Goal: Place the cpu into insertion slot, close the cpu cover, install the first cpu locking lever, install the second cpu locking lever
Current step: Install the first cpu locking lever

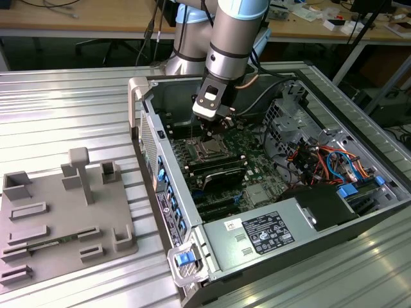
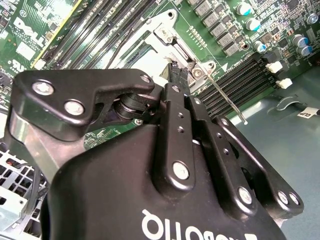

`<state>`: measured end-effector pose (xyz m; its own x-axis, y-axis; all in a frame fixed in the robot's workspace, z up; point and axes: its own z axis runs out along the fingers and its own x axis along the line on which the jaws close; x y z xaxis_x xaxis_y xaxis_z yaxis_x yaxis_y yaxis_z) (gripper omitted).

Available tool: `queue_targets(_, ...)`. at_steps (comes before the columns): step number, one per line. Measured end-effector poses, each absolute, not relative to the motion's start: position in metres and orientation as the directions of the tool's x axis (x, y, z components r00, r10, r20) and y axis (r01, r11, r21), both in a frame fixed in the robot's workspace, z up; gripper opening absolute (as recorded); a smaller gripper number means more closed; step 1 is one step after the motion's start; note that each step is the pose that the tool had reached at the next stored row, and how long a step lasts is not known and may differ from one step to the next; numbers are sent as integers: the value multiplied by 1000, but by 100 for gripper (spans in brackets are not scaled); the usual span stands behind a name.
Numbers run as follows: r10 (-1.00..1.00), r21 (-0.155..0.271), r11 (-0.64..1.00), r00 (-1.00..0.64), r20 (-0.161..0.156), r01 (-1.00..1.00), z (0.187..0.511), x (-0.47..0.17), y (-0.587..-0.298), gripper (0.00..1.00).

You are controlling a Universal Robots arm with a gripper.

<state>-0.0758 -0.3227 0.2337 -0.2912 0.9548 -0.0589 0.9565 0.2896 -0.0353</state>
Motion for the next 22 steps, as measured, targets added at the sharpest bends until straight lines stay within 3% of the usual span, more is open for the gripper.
queue_targets(22,950,-35,304,-306,-59,952,234,-76,-323,11)
